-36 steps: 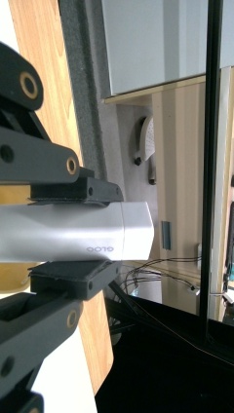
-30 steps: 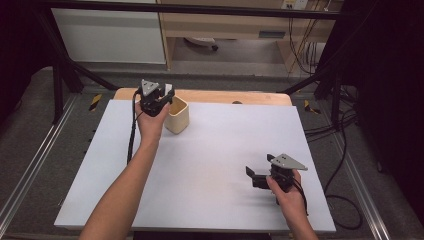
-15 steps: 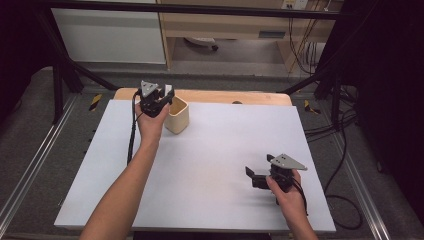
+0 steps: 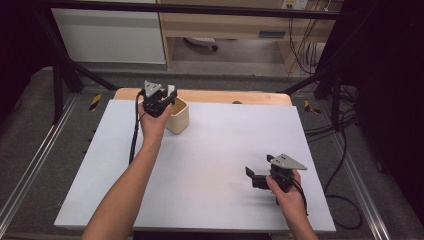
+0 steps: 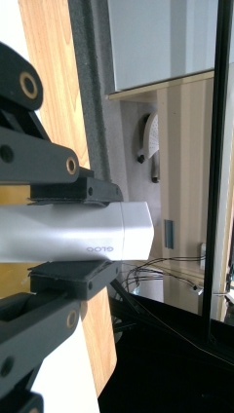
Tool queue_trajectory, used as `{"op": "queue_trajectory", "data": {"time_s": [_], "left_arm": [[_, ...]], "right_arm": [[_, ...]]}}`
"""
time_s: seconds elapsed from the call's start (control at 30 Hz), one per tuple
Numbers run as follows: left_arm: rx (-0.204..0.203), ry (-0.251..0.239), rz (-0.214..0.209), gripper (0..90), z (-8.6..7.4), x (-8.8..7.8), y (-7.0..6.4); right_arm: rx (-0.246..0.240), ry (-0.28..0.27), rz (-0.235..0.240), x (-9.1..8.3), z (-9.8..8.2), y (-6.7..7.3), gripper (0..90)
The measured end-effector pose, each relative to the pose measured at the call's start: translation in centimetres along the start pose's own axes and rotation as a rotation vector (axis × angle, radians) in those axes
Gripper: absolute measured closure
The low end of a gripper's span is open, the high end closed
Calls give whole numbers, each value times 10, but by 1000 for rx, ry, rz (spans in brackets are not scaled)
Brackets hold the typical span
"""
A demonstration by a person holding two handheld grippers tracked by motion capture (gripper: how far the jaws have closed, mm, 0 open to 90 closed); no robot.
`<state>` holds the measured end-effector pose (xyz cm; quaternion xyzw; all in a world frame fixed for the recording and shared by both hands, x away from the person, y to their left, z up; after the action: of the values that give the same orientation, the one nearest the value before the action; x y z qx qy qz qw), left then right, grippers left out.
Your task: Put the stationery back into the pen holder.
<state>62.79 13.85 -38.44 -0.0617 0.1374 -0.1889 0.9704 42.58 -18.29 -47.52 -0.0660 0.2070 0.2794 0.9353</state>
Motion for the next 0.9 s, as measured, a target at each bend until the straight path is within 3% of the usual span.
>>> {"op": "queue_trajectory", "data": {"time_s": [0.43,0.9], "left_arm": [[5,20,-15,661,-10,11,-6],[16,42,-10,660,-20,13,-6]], "right_arm": [[1,4,11,1,-1,2,50],[2,4,10,1,-1,2,50]]}}
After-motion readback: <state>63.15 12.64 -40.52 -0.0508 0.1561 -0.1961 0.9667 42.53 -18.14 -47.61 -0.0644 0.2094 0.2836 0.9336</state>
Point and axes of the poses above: each handheld gripper's, and its own axes: x roughly forward along the jaws, z roughly out of its top, y roughly to its left, the point moved 8 cm from there along x, roughly forward along the jaws, and after that the axes turned 5 degrees about -x, right-handed, at the moved point
